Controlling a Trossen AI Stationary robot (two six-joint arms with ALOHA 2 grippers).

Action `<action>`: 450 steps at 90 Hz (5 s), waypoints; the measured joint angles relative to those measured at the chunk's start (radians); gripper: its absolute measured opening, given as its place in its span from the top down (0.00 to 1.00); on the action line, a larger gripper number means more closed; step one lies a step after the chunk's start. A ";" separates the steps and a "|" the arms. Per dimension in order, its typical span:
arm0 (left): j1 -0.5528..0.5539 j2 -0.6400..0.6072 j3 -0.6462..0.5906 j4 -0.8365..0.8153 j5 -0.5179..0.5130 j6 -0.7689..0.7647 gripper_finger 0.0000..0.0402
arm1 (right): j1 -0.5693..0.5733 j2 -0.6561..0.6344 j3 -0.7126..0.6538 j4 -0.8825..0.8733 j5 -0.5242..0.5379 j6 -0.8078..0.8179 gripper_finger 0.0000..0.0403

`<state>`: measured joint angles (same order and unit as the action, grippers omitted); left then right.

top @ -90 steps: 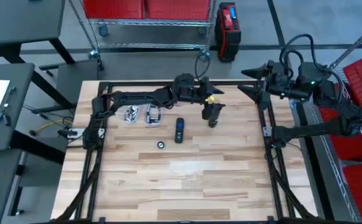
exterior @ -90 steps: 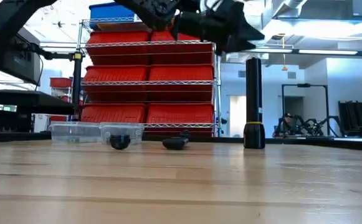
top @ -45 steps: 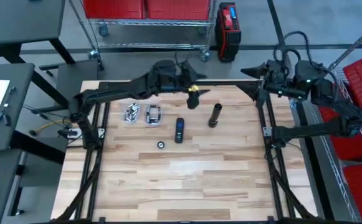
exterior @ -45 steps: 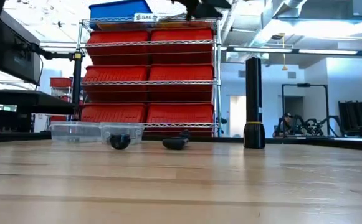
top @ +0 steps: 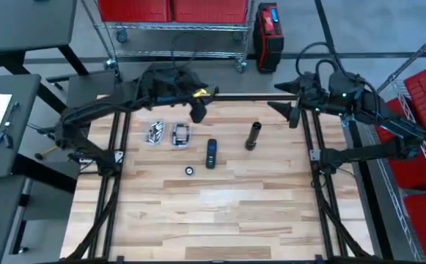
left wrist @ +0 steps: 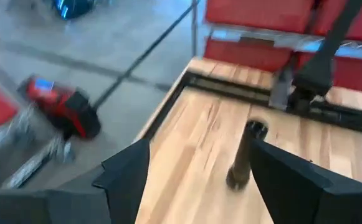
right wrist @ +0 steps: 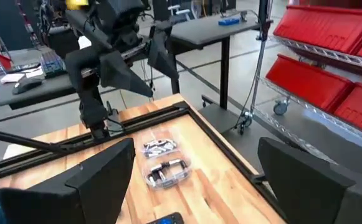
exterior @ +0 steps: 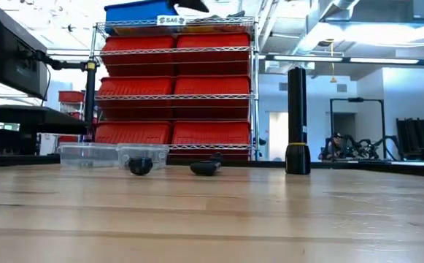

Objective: Insert battery
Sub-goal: Insert the silver battery into the flashlight battery compartment

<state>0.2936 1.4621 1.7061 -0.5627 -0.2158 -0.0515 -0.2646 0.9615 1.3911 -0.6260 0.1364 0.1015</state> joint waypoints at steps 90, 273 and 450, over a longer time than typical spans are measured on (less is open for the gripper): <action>0.139 0.373 -0.003 -0.816 -0.013 -0.408 0.50 | -0.048 0.001 -0.013 -0.264 0.050 0.165 0.18; 0.112 0.372 -0.556 -0.283 0.033 -0.829 0.73 | 0.029 -0.008 -0.104 -0.257 0.038 0.268 0.18; 0.134 0.368 0.649 -0.909 0.118 -0.097 0.91 | 0.137 -0.338 -1.184 0.625 0.160 0.261 0.18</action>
<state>0.4274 1.8305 2.3550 -1.4720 -0.0982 -0.1485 -0.1272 0.6237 0.2069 -0.0008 0.2963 0.3620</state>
